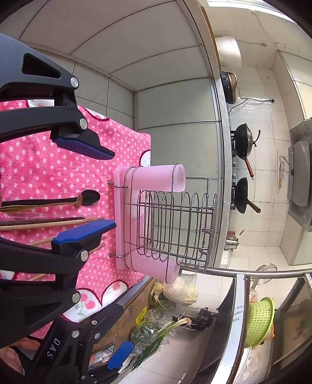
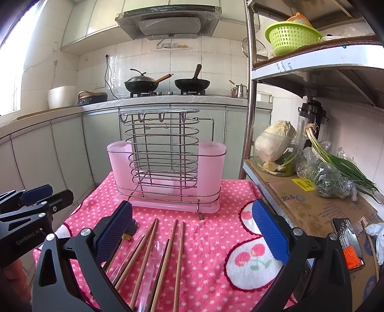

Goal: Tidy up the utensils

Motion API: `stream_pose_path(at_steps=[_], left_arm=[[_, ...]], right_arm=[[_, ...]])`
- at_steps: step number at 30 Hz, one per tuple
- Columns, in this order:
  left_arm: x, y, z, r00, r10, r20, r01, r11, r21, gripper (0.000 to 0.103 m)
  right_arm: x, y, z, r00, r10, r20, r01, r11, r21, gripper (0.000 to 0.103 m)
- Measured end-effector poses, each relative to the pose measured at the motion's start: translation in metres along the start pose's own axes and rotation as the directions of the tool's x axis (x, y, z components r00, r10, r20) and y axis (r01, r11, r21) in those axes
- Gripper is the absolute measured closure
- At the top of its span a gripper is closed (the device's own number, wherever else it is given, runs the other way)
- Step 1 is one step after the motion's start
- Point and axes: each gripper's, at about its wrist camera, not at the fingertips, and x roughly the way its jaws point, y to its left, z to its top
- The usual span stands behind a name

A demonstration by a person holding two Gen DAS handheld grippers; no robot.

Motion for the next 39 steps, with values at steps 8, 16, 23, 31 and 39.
stream_pose_path(at_steps=[8,16,23,31,39], left_arm=[[0.001,0.0,0.0,1.0,-0.002,-0.009,0.002,1.0,0.001,0.051],[0.012,0.002,0.0,0.999,-0.008,-0.044,0.008,1.0,0.001,0.051],[0.037,0.025,0.001,0.987,-0.049,-0.153,0.04,0.998,-0.058,0.047],[0.098,0.049,-0.009,0.892,-0.178,-0.415,0.135,0.982,-0.13,0.069],[0.163,0.039,-0.032,0.711,-0.328,-0.622,0.21,0.943,-0.258,0.088]], right_arm=[[0.002,0.001,0.0,1.0,0.0,-0.009,0.0,1.0,-0.003,0.003],[0.015,-0.001,-0.005,0.998,0.019,-0.055,-0.019,1.0,0.001,0.003],[0.042,-0.005,-0.014,0.98,0.046,-0.191,-0.048,0.999,-0.004,0.003],[0.082,-0.029,-0.026,0.921,0.104,-0.376,-0.074,0.993,0.093,0.022],[0.114,-0.051,-0.041,0.826,0.257,-0.501,-0.123,0.951,0.285,0.05]])
